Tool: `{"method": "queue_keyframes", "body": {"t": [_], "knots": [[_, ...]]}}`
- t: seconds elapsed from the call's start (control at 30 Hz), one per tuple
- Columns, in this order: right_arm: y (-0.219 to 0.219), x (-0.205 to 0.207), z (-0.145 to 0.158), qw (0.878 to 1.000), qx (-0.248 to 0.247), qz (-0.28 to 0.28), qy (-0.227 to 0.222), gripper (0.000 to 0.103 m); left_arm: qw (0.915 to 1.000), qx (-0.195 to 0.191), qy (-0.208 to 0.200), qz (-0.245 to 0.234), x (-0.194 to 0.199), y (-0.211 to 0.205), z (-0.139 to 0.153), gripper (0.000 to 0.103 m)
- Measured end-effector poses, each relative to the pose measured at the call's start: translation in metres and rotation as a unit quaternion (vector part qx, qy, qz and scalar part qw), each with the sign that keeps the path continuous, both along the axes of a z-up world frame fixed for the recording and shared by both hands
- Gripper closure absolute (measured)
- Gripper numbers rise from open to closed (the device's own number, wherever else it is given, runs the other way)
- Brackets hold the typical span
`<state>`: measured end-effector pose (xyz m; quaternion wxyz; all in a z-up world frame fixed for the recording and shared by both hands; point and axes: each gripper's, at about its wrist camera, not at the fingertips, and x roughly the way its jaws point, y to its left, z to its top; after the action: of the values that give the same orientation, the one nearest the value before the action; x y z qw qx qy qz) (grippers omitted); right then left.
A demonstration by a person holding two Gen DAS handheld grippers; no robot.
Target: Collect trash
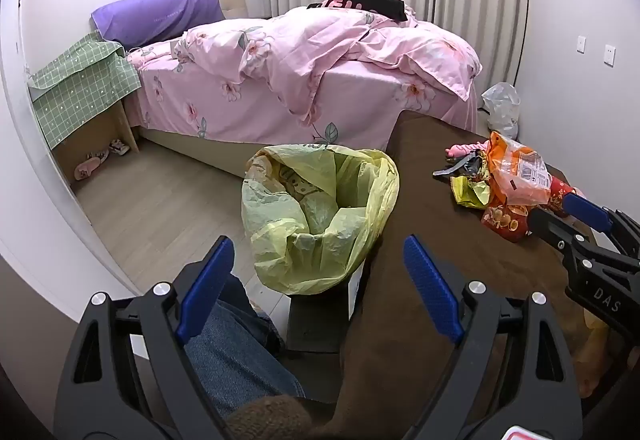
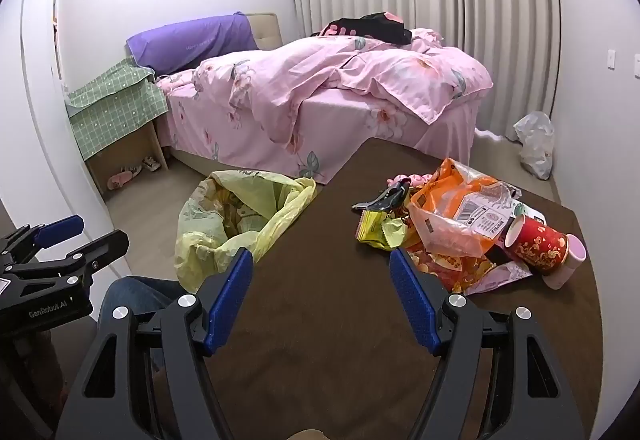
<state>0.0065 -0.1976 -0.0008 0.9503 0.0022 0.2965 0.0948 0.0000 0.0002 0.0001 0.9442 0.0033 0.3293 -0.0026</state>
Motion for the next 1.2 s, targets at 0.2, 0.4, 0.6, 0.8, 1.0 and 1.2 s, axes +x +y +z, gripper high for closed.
{"method": "queue_keyframes", "body": {"t": [0.2,0.4,0.6,0.8,1.0,1.2], "knots": [[0.0,0.005,0.0,1.0,0.0,0.0,0.001,0.035,1.0,-0.001,0.0,0.0,0.001,-0.001,0.0,0.021],[-0.002,0.005,-0.004,1.0,0.0,0.002,0.005,0.035,1.0,-0.002,0.0,-0.001,0.0,-0.001,0.001,0.021],[0.002,0.016,-0.003,1.0,0.003,0.004,0.008,0.035,1.0,0.003,-0.001,0.004,0.004,-0.003,-0.004,0.021],[0.0,0.017,-0.008,1.0,0.006,0.007,0.011,0.035,1.0,0.004,-0.001,0.005,0.01,-0.003,-0.005,0.021],[-0.002,0.016,-0.006,1.0,0.006,0.005,0.009,0.035,1.0,0.003,0.0,0.006,0.011,-0.003,-0.005,0.021],[-0.002,0.015,-0.006,1.0,0.007,0.005,0.01,0.035,1.0,0.002,-0.001,0.007,0.01,-0.005,-0.004,0.021]]}}
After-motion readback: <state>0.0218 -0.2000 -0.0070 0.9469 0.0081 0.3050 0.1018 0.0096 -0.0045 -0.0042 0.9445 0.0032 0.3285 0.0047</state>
